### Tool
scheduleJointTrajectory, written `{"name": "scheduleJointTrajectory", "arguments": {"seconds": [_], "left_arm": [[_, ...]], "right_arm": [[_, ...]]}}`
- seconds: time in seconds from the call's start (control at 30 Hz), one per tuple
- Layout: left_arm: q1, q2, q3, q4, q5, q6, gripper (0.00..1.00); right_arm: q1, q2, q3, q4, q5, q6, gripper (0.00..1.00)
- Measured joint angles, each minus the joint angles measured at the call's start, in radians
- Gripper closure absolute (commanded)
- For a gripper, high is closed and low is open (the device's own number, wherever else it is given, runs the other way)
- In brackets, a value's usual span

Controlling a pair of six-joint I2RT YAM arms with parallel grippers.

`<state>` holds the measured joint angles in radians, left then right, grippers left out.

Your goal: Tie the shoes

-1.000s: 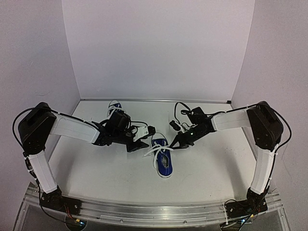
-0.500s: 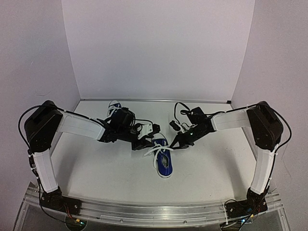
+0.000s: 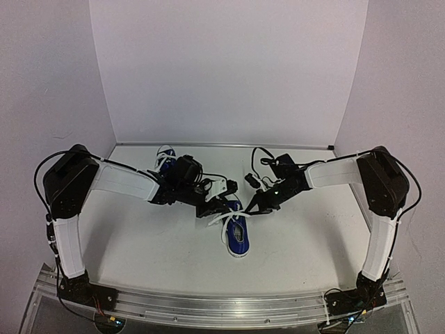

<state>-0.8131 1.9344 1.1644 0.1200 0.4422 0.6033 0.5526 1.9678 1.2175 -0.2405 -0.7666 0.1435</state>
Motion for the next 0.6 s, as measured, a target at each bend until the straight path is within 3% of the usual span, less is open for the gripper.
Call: {"name": "scheduleJointTrajectory", "arguments": {"seconds": [0.2,0.4,0.6], "left_arm": [[0.0,0.025,0.025,-0.032,0.001,0.003,0.66],[0.0,0.039,0.027,-0.086,0.003,0.01,0.67],[0.0,0.052,0.027,-0.136,-0.001,0.008,0.77]], "right_arm": [[0.0,0.0,0.0,-0.001,0.0,0.0,1.0],[0.0,0.0,0.0,-0.001,0.001,0.001,1.0],[0.001,0.0,0.0,-0.016,0.0,-0.001,1.0]]}}
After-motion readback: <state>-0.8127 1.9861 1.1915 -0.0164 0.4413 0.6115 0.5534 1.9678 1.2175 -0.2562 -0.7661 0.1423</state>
